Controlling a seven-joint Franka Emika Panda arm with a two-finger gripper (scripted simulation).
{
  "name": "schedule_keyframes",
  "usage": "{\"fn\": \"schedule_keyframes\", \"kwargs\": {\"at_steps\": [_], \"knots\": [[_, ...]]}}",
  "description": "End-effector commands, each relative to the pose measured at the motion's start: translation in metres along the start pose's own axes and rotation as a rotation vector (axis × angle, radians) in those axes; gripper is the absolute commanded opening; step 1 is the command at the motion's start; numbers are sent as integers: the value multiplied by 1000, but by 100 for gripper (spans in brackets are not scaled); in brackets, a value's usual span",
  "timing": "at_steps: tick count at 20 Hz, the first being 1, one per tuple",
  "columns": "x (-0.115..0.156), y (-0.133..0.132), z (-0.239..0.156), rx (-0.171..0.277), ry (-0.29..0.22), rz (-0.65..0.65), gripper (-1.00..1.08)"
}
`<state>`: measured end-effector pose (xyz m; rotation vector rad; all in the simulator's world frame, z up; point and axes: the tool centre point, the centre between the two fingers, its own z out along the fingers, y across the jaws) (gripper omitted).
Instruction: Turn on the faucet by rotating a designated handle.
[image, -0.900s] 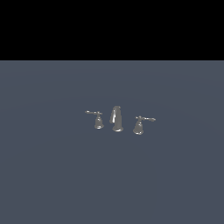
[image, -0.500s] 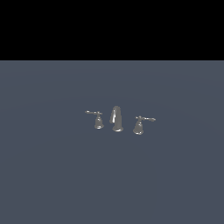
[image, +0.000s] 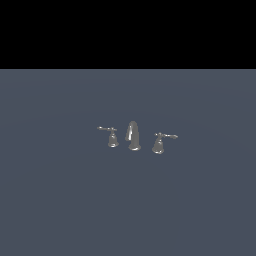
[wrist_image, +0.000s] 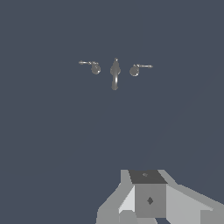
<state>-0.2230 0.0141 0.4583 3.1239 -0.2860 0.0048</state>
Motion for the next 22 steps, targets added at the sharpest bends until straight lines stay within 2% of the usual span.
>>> {"fn": "schedule_keyframes", "kwargs": {"at_steps": [1,12,22], "knots": [[10,-4,14,0,-1,56,-100],[69,-17,85,3,-2,354,-100],[125,-13,151,4,-4,631,-100]]}}
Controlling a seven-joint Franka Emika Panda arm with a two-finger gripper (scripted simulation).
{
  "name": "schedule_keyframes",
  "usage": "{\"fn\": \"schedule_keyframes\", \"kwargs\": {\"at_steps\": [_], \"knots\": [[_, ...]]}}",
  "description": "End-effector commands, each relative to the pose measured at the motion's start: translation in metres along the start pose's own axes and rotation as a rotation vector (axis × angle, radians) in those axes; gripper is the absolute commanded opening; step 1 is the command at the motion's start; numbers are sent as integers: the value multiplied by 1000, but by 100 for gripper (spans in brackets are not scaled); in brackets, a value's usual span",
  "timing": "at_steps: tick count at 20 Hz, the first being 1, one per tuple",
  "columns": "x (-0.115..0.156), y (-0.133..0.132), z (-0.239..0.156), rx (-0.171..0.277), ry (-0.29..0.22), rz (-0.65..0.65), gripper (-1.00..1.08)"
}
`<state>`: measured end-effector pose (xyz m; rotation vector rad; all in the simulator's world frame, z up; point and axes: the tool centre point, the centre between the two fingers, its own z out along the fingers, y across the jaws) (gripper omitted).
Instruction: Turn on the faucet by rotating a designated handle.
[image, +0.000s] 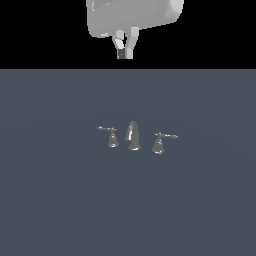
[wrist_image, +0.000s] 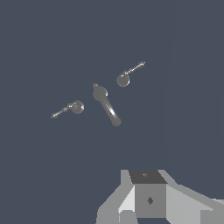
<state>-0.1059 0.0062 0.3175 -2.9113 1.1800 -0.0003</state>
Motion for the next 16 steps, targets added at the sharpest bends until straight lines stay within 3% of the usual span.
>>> {"fn": "schedule_keyframes", "kwargs": {"at_steps": [1,16], "knots": [[13,-5,17,1,0,71,-100],[102,-15,118,0,0,499,-100]]}}
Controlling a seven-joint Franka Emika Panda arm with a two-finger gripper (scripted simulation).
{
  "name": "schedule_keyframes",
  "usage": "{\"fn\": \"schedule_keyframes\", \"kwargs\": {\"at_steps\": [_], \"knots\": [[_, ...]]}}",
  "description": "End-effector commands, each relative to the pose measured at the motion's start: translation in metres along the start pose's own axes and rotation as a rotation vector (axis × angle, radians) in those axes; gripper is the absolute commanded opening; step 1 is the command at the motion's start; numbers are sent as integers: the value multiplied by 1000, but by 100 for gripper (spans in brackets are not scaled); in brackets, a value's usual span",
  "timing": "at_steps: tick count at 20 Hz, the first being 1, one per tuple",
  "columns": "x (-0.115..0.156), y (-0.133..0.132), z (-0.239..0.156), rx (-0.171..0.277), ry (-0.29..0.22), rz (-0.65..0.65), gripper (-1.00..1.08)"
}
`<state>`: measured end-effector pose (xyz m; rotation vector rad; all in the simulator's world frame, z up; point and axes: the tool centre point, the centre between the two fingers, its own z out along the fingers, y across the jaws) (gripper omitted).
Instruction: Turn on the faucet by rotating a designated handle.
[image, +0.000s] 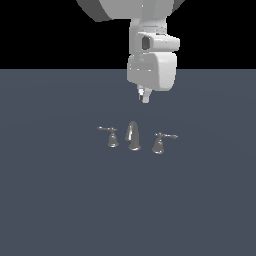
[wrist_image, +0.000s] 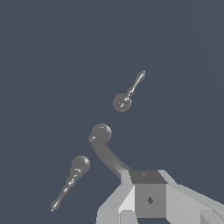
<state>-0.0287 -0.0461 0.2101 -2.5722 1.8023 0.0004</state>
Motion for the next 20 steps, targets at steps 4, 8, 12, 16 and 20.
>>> {"fn": "schedule_keyframes", "kwargs": {"at_steps": [4,8,12,16,20], "knots": [[35,-11,41,-1,2,175,-100],[62,-15,70,-1,4,301,-100],[86,-15,95,-2,4,410,-100],[104,-14,114,-1,4,495,-100],[117,-12,128,-1,3,556,-100]]}}
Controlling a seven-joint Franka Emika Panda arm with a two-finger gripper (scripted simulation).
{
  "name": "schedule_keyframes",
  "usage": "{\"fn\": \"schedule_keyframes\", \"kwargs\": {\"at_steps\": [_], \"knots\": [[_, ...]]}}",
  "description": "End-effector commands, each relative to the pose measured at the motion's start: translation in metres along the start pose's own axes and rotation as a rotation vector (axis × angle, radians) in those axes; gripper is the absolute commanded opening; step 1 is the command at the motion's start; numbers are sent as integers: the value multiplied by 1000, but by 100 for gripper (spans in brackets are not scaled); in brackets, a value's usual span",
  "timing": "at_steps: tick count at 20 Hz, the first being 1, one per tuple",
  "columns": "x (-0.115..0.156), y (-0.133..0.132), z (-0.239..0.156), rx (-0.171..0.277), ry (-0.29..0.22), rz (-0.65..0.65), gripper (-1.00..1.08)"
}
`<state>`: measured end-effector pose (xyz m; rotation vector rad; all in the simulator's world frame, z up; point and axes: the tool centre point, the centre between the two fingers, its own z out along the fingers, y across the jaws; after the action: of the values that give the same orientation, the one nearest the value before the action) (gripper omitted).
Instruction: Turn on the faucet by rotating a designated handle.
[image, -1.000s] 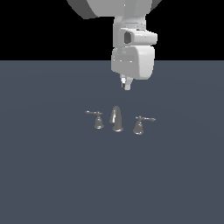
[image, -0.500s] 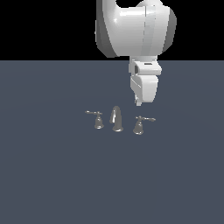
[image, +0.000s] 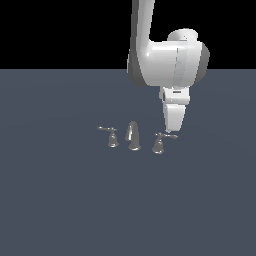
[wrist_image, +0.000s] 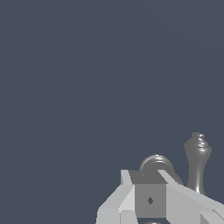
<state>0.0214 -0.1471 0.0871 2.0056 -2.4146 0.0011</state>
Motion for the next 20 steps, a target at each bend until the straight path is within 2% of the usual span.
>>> {"fn": "schedule_keyframes", "kwargs": {"at_steps": [1,14,20], "knots": [[6,-3,7,1,-1,33,-100],[10,-4,10,1,-2,51,-100],[18,15,10,1,-2,51,-100]]}}
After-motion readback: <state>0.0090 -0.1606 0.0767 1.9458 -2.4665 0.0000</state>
